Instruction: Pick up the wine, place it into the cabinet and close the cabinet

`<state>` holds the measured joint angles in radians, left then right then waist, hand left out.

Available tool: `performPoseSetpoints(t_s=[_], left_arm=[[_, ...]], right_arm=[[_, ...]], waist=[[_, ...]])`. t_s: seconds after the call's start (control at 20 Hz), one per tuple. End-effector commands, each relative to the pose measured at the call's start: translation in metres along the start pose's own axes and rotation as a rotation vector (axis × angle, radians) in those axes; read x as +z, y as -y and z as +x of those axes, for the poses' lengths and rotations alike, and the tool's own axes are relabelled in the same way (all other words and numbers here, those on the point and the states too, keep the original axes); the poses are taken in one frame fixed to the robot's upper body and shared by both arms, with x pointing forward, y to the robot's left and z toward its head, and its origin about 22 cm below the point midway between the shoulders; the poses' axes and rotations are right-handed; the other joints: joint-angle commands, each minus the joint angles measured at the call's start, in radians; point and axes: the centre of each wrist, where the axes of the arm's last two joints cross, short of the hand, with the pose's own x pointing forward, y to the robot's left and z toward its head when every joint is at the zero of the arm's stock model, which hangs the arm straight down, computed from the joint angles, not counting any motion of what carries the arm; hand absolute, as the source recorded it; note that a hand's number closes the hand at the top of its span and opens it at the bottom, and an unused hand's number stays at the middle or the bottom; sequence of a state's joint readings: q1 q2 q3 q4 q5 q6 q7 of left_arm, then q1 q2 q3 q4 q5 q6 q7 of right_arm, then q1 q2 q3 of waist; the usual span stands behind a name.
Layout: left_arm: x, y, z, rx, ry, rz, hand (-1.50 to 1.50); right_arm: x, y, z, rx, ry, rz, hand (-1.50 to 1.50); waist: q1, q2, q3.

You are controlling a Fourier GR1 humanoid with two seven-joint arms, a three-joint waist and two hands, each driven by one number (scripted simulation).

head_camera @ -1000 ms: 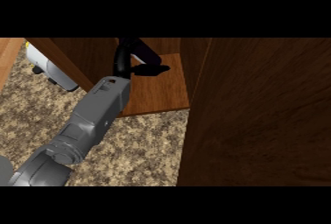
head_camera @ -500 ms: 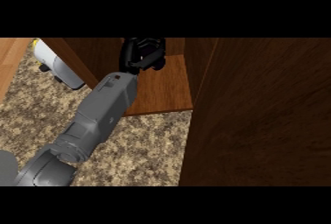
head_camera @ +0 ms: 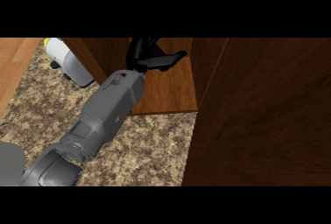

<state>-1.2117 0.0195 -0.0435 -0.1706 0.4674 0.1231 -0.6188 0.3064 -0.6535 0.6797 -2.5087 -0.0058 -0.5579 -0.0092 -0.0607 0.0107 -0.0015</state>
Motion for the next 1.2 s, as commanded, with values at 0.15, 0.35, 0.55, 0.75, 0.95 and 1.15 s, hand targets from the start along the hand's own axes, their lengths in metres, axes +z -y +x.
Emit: performPoseSetpoints(t_s=[0.15, 0.35, 0.55, 0.75, 0.95, 1.15], left_arm=[[0.001, 0.011, 0.001, 0.038, -0.015, -0.006, -1.5], [0.011, 0.005, -0.009, 0.076, -0.016, -0.056, -1.5], [0.026, 0.001, -0.021, 0.133, -0.019, -0.098, -1.5], [0.039, 0.005, -0.025, 0.183, -0.033, -0.126, -1.5], [0.065, 0.003, -0.039, 0.229, -0.065, -0.127, -1.5], [0.095, 0.003, -0.048, 0.261, -0.066, -0.123, -1.5]], right_arm=[[0.014, 0.005, 0.052, -0.119, -0.01, 0.002, -1.5], [0.014, 0.006, 0.053, -0.105, -0.016, -0.015, -1.5], [0.016, 0.006, 0.057, -0.098, -0.016, -0.031, -1.5], [0.014, 0.006, 0.047, -0.099, -0.029, -0.042, -1.5], [0.016, 0.005, 0.049, -0.097, -0.037, -0.034, -1.5], [0.014, 0.007, 0.051, -0.081, -0.021, -0.06, -1.5]], waist=[[0.002, -0.015, 0.001], [0.037, -0.021, 0.0], [0.028, -0.025, 0.0], [0.048, -0.031, 0.0], [0.045, -0.029, 0.0], [0.072, -0.032, 0.0]])
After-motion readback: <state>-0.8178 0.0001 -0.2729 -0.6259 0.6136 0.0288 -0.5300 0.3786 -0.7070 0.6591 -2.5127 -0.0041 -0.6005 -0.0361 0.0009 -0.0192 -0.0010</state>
